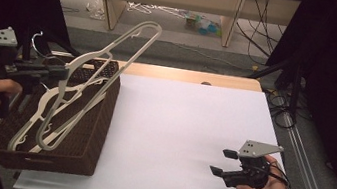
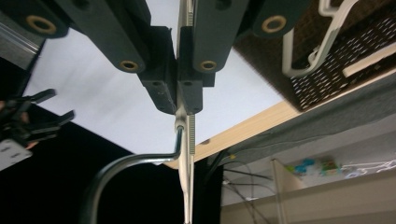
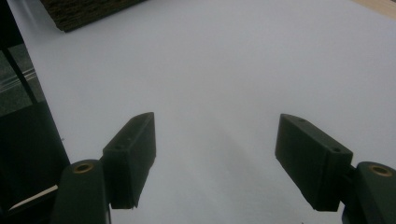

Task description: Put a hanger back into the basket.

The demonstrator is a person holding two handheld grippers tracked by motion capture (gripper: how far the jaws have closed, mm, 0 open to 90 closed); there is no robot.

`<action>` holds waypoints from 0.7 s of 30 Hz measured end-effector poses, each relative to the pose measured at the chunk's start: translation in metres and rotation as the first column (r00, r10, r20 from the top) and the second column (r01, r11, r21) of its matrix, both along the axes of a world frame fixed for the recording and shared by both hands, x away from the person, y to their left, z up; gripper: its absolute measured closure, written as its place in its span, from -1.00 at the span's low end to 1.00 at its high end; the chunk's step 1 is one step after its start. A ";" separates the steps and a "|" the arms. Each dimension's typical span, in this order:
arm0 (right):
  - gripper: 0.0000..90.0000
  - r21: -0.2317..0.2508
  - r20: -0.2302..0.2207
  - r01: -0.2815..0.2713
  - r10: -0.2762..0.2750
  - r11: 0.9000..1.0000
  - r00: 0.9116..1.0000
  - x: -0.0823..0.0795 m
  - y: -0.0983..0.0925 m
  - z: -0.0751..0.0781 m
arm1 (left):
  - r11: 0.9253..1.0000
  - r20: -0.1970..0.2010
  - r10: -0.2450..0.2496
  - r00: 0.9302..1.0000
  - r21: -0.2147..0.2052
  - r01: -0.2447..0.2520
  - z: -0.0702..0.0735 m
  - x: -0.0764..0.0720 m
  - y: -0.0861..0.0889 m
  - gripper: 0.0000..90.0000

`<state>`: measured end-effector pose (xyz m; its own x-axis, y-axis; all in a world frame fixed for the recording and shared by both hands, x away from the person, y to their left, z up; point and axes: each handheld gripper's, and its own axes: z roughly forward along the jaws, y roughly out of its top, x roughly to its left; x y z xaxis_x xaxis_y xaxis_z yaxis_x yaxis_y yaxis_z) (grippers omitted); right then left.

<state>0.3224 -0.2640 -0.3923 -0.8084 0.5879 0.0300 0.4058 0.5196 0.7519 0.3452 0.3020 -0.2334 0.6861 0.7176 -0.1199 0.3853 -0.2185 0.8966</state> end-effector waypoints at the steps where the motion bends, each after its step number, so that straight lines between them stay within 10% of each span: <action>1: -0.34 0.000 -0.002 -0.003 0.003 1.000 1.000 0.000 0.000 -0.001 | 1.000 -0.003 0.013 1.000 0.011 -0.013 -0.004 0.002 0.003 0.90; 21: -0.49 0.004 -0.001 0.028 -0.028 1.000 1.000 -0.001 -0.002 -0.009 | 0.976 -0.084 0.166 0.982 0.159 -0.152 -0.064 0.021 0.056 0.90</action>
<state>0.3211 -0.2663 -0.4017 -0.7917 0.6100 0.0329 0.4204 0.5050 0.7538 0.3659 0.3578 -0.2978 0.5522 0.8314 -0.0617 0.5092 -0.2778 0.8146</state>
